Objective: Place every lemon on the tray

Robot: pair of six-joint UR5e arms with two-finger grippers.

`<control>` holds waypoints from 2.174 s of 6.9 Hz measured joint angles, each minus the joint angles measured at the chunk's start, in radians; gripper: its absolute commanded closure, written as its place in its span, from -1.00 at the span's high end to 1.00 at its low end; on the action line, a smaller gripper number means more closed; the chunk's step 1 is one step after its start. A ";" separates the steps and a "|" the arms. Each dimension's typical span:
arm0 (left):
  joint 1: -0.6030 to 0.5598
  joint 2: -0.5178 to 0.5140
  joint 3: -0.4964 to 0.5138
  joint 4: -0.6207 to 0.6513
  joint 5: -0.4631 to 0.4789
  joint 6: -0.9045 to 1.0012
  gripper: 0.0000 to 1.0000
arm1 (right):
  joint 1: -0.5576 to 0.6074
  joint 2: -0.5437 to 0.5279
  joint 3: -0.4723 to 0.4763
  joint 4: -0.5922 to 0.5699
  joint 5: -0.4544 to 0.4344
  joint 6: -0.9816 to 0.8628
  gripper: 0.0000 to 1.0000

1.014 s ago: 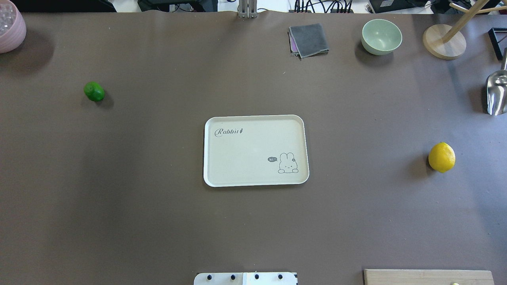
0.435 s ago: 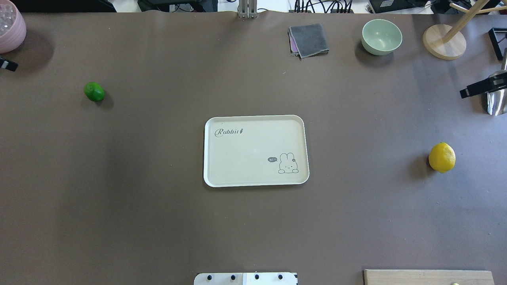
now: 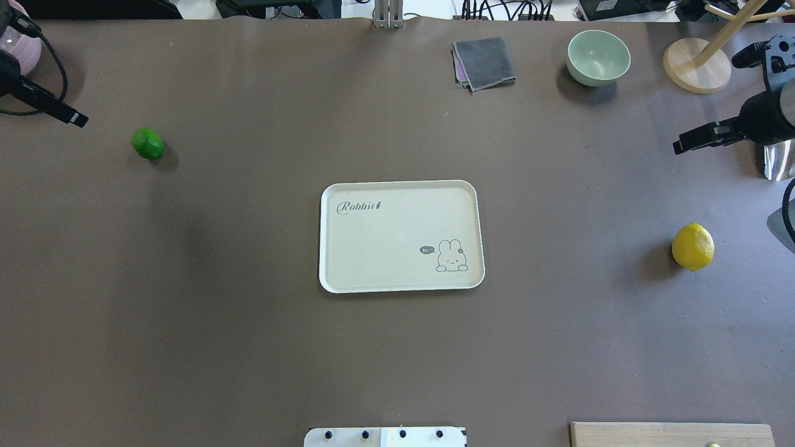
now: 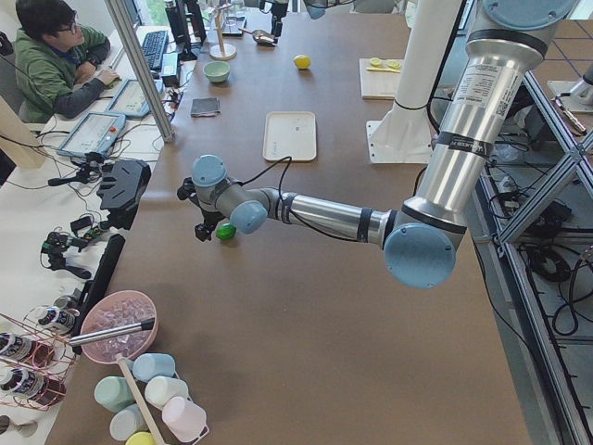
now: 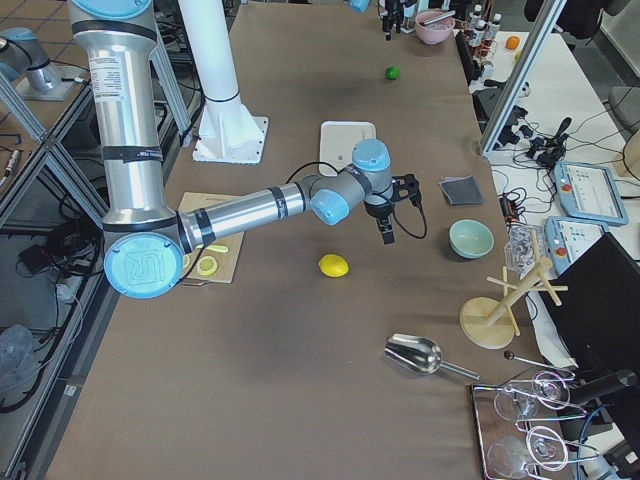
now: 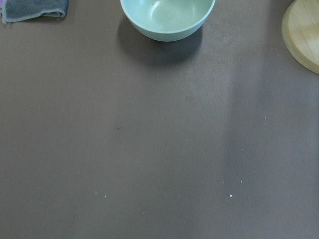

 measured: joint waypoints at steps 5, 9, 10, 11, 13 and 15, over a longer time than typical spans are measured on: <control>0.157 -0.077 0.099 -0.079 0.172 -0.208 0.96 | -0.003 -0.008 0.001 0.003 -0.002 0.000 1.00; 0.193 -0.100 0.176 -0.125 0.216 -0.233 0.31 | -0.003 -0.010 0.003 0.004 -0.012 -0.004 1.00; 0.194 -0.103 0.184 -0.129 0.216 -0.233 -0.07 | -0.003 -0.011 0.003 0.004 -0.013 -0.004 1.00; 0.195 -0.105 0.185 -0.138 0.216 -0.236 -0.45 | -0.003 -0.011 0.003 0.004 -0.013 -0.004 1.00; 0.200 -0.113 0.179 -0.158 0.215 -0.252 -1.00 | -0.002 -0.011 0.004 0.004 -0.013 -0.004 1.00; 0.201 -0.124 0.139 -0.161 0.210 -0.303 -1.00 | -0.001 -0.011 0.006 0.003 -0.013 -0.003 1.00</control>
